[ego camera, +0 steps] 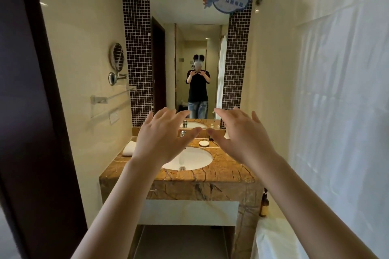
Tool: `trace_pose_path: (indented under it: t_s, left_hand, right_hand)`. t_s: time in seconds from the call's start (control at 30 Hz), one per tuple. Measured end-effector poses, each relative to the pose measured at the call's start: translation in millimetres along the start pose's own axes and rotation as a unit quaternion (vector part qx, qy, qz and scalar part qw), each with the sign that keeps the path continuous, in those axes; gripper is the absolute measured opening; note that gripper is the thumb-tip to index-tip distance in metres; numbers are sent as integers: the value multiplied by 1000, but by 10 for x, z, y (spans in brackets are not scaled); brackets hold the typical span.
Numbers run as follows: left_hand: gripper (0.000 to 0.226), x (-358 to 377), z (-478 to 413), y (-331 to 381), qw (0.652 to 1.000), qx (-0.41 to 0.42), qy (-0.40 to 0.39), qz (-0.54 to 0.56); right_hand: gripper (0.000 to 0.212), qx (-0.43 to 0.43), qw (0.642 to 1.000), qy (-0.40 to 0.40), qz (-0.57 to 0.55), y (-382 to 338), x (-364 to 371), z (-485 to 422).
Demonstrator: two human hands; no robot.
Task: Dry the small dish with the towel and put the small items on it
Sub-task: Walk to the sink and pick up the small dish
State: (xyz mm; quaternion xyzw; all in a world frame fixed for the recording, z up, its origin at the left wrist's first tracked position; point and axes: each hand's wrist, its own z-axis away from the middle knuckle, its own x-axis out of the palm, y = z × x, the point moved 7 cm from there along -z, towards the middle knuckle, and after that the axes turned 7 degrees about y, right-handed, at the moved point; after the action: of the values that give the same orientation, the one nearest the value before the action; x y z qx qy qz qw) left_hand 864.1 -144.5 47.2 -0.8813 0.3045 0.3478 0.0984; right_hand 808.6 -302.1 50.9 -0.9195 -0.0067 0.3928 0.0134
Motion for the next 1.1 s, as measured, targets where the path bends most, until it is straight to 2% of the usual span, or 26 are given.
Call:
trace_pose_path:
  t_s: [0.33, 0.6, 0.93, 1.1]
  left_hand:
    - [82, 636, -571, -256, 1000, -16, -12, 19]
    - [79, 1183, -1012, -677, 1000, -8, -19, 20]
    - [86, 1987, -1704, -1365, 999, 13, -38, 30]
    - [83, 2363, -2021, -1637, 998, 14, -50, 41]
  right_hand:
    - [81, 4, 1000, -14, -3, 278, 557, -576]
    - [82, 11, 1000, -22, -1, 328, 1179, -1080]
    - [68, 33, 999, -16, 14, 399, 2063, -1932]
    - [67, 41, 999, -13, 15, 504, 2437, -2322]
